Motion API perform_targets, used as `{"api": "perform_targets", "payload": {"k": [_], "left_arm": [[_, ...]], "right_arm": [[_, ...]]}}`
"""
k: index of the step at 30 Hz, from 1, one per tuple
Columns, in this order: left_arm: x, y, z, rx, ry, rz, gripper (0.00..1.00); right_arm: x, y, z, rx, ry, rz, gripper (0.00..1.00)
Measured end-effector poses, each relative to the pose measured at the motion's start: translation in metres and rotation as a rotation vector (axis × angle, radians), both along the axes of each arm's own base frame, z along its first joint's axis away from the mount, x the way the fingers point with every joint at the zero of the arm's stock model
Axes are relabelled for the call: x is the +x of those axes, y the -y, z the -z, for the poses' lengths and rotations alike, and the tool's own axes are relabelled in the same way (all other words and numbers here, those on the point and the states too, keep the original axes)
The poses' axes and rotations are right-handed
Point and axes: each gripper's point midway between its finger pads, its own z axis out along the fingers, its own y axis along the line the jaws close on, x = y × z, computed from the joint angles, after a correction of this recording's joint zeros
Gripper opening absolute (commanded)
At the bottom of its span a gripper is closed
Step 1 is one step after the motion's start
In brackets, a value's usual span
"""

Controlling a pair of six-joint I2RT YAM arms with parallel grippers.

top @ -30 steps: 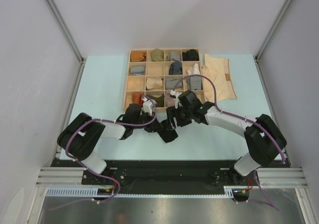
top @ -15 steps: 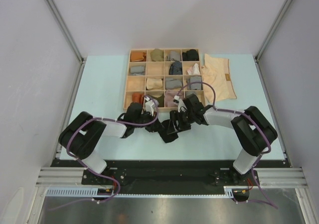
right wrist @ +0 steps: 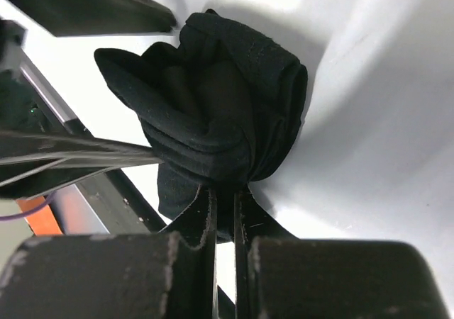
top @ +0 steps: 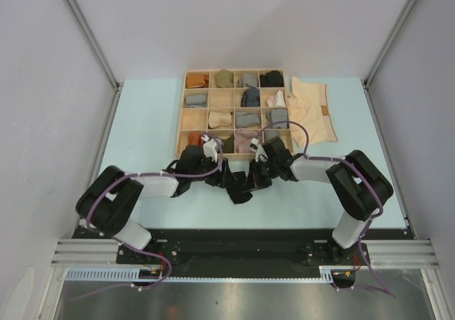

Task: Roll the underwear
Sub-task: Roll the underwear to the center of the board.

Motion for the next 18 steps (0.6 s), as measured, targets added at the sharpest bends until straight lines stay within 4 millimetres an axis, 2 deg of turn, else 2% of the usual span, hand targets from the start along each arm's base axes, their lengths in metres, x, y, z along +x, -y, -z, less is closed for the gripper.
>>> {"api": "perform_targets", "payload": {"k": [3, 6, 8, 10, 15, 18], "left_arm": [[0.007, -0.007, -0.017, 0.004, 0.013, -0.089, 0.85], [0.015, -0.011, -0.047, -0.068, 0.042, -0.191, 0.85], [0.014, -0.011, -0.055, -0.116, 0.032, -0.23, 0.84], [0.008, -0.014, -0.047, -0.138, -0.012, -0.263, 0.84], [-0.02, -0.028, -0.01, -0.122, -0.164, -0.334, 0.83], [-0.026, -0.028, -0.006, -0.149, -0.194, -0.36, 0.81]], "right_arm": [[-0.001, 0.0, 0.0, 0.015, -0.003, 0.026, 0.0], [-0.001, 0.0, 0.0, 0.033, -0.009, 0.059, 0.0], [-0.001, -0.001, 0.0, 0.048, -0.018, 0.081, 0.0], [-0.002, -0.002, 0.0, 0.056, -0.025, 0.095, 0.0], [-0.002, -0.005, 0.0, 0.072, -0.035, 0.128, 0.0], [-0.003, -0.009, -0.001, 0.077, -0.034, 0.138, 0.0]]}}
